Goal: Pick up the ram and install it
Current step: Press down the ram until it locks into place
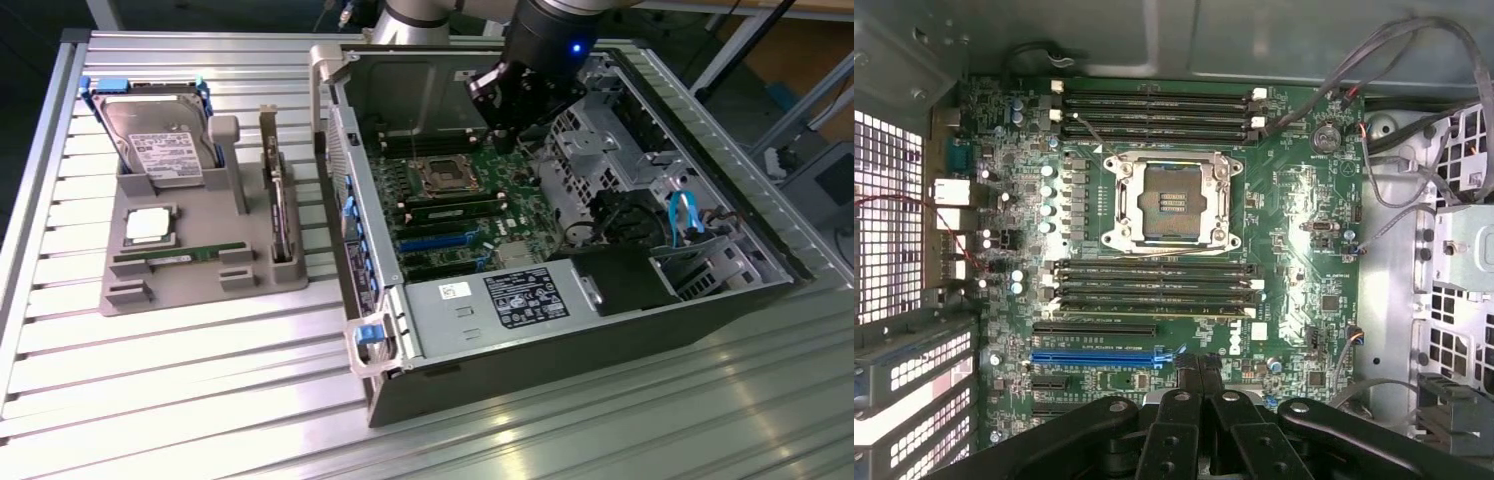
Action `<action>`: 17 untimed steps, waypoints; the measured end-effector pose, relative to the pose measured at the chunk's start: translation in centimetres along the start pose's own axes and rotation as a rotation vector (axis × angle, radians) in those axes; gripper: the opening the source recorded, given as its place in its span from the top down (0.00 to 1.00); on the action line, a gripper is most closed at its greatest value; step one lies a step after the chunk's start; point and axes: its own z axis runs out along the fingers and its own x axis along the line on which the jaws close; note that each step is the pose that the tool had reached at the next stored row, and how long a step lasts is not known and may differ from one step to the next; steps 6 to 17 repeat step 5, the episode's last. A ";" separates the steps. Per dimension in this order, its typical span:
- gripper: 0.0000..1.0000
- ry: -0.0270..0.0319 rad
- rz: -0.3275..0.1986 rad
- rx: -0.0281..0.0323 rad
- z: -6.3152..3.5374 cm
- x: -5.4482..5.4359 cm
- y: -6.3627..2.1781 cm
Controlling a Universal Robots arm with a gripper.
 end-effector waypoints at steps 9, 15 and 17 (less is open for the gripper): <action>0.90 -0.0001 0.000 0.0000 0.00 0.0 0.00; 0.90 -0.0001 0.000 0.0000 0.00 0.0 0.00; 0.90 -0.0001 0.000 0.0000 0.00 0.0 0.00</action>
